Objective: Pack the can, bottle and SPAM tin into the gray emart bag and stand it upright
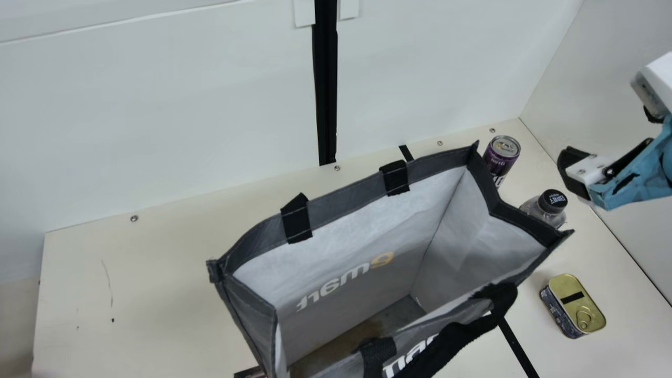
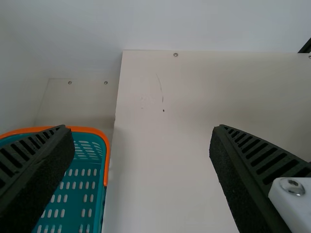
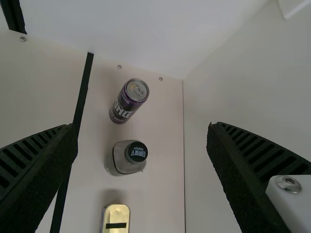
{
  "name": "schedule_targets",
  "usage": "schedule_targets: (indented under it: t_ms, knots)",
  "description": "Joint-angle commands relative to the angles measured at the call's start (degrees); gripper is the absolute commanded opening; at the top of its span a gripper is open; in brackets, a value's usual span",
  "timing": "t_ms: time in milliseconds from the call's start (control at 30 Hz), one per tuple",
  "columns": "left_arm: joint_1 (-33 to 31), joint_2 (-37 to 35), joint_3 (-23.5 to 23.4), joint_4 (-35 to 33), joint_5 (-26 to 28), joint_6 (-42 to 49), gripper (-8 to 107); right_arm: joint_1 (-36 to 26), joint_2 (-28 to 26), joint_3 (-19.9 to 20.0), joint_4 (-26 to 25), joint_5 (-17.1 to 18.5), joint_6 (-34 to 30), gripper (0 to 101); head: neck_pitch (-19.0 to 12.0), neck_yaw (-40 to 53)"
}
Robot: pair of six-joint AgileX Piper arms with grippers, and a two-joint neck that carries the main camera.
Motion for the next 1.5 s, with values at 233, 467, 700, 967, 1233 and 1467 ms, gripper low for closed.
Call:
schedule_targets:
  t_ms: [233, 467, 700, 967, 1233, 1467]
  knots:
    - [0.0, 0.0, 0.0, 0.0, 0.0, 0.0, 90, -1.4, 0.0, 3.7, -0.9, 0.1, -0.6, 95, -1.3, 0.0]
    - [0.0, 0.0, 0.0, 0.0, 0.0, 0.0, 90, -2.0, 0.0, 4.6, -1.0, -0.1, -1.0, 95, -1.3, 0.0]
    - [0.0, 0.0, 0.0, 0.0, 0.0, 0.0, 90, -2.0, 0.0, 4.6, -1.1, -0.1, -1.0, 95, -1.3, 0.0]
    - [0.0, 0.0, 0.0, 0.0, 0.0, 0.0, 90, -2.0, 0.0, 4.6, -1.1, -0.1, -1.0, 95, -1.3, 0.0]
    - [0.0, 0.0, 0.0, 0.0, 0.0, 0.0, 90, -2.0, 0.0, 4.6, -1.1, -0.1, -1.0, 95, -1.3, 0.0]
    - [-0.1, 0.0, 0.0, 0.0, 0.0, 0.0, 90, -2.0, 0.0, 4.6, -1.1, -0.1, -1.0, 95, -1.3, 0.0]
